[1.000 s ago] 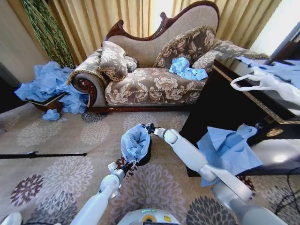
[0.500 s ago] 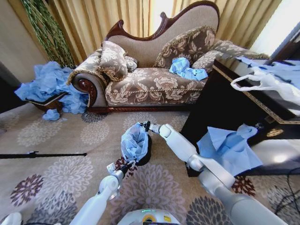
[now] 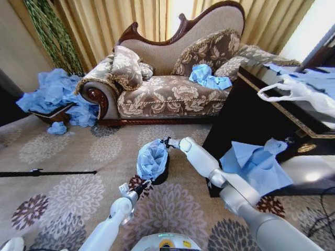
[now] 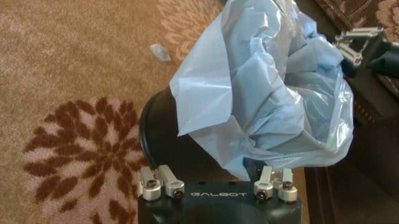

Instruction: Place a garbage bag over the trash bin.

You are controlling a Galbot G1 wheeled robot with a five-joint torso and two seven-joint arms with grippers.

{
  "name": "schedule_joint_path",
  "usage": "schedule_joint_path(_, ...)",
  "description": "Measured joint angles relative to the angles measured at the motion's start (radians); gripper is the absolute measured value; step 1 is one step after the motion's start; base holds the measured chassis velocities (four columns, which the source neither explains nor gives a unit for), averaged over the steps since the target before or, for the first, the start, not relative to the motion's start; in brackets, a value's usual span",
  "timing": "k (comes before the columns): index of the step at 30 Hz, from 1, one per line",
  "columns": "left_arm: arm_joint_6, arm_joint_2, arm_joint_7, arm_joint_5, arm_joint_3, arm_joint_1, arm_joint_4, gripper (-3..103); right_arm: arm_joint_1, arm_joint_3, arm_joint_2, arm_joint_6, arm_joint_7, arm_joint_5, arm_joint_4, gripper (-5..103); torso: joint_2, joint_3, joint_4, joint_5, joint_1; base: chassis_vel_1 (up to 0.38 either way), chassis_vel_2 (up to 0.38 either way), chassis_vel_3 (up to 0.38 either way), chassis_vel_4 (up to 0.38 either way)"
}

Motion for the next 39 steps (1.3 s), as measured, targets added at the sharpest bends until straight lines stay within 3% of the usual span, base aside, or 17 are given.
schedule_joint_path(11,-0.003,0.001,0.007,0.0,0.001,-0.002,0.007,70,-0.023,0.018,-0.041,0.014,-0.052,0.012,-0.023,0,0.0,0.0,0.0,0.0,0.0,0.0,0.0,0.0,0.0)
schedule_joint_path(20,-0.005,0.007,0.007,-0.004,0.002,-0.013,0.019,70,-0.082,0.022,-0.115,0.029,-0.096,0.139,0.054,0,0.0,0.0,-0.0002,-0.0002,0.0,0.0,0.0,0.0,0.0)
schedule_joint_path(39,-0.005,0.01,0.007,-0.015,0.014,-0.048,0.063,70,-0.193,0.042,-0.18,0.059,-0.131,0.209,0.112,0,0.0,0.0,-0.0002,0.0,0.0,0.0,0.0,0.0,0.0)
